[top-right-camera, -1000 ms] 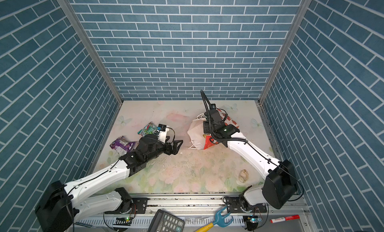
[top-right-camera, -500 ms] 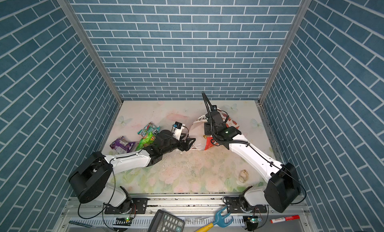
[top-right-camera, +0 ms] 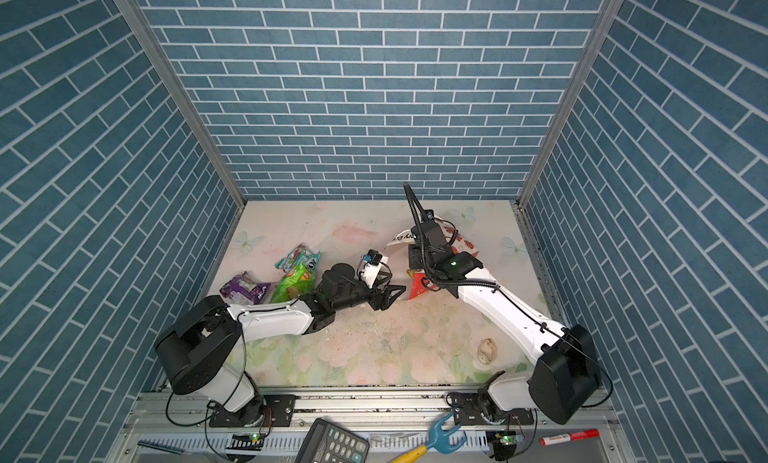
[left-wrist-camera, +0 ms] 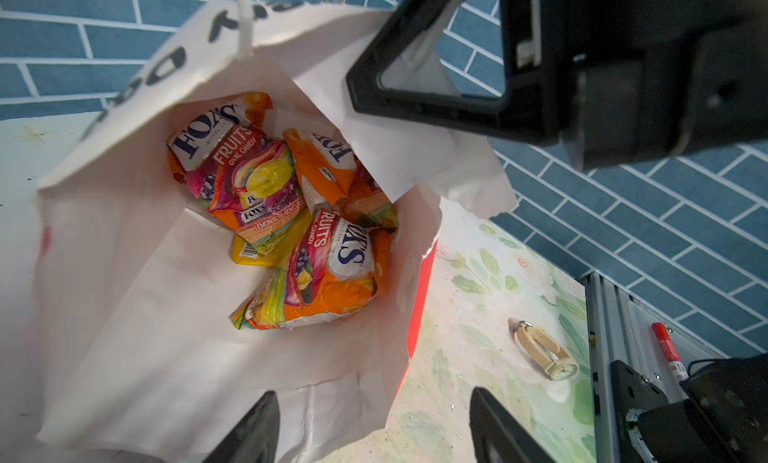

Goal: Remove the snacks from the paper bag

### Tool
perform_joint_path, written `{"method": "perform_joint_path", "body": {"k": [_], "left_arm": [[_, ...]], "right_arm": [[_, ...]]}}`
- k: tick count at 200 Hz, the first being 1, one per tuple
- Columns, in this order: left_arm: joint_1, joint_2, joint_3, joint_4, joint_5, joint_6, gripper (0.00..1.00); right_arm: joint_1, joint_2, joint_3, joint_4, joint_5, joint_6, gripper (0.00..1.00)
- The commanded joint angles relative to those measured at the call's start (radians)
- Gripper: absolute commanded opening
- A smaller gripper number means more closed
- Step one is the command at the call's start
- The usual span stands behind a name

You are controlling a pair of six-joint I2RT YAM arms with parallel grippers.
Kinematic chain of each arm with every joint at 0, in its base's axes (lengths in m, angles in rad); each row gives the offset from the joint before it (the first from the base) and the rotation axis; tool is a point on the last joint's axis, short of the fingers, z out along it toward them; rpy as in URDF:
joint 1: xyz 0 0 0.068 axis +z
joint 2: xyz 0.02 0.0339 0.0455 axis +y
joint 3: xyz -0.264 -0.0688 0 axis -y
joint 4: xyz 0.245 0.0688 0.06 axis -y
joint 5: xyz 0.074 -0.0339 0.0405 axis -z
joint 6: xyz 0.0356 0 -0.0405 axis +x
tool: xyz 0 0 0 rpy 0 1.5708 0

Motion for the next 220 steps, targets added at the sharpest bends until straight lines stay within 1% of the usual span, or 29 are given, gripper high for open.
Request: {"method": "perform_joint_path", "body": {"k": [1,40,69,77,95,112,149,158,164,193,220], "left_arm": [[-0.012,0.028,0.041,0.001,0.022,0.033,0.72],[-0.012,0.092,0.084,-0.017,0.013,0.019,0.72],[-0.012,0.136,0.118,-0.016,0.004,-0.001,0.67],[-0.012,0.145,0.131,-0.022,0.001,-0.006,0.65],[-0.012,0.162,0.171,-0.077,-0.02,-0.006,0.53],[-0.01,0.172,0.194,-0.103,-0.033,-0.004,0.49],[-0.009,0.171,0.17,-0.055,-0.043,-0.017,0.43],[-0.007,0.173,0.169,-0.056,-0.048,-0.02,0.36],[-0.006,0.176,0.168,-0.055,-0.048,-0.02,0.33],[0.002,0.194,0.164,-0.05,-0.077,-0.018,0.33],[0.002,0.251,0.208,-0.069,-0.053,-0.012,0.33]], "right_arm": [[-0.003,-0.01,0.031,-0.025,0.02,0.042,0.0],[-0.004,-0.013,0.023,-0.024,0.007,0.059,0.0],[-0.004,-0.023,0.012,-0.025,0.008,0.064,0.0],[-0.004,-0.03,0.007,-0.024,0.009,0.065,0.0],[-0.004,-0.041,-0.005,-0.019,0.008,0.065,0.0],[-0.004,-0.045,-0.01,-0.019,0.005,0.066,0.0],[-0.004,-0.044,-0.012,-0.019,0.0,0.068,0.0],[-0.004,-0.042,-0.012,-0.018,-0.003,0.067,0.0],[-0.004,-0.041,-0.011,-0.017,-0.005,0.067,0.0],[-0.004,-0.039,-0.008,-0.02,-0.009,0.065,0.0],[-0.004,-0.044,-0.014,-0.018,-0.01,0.068,0.0]]}}
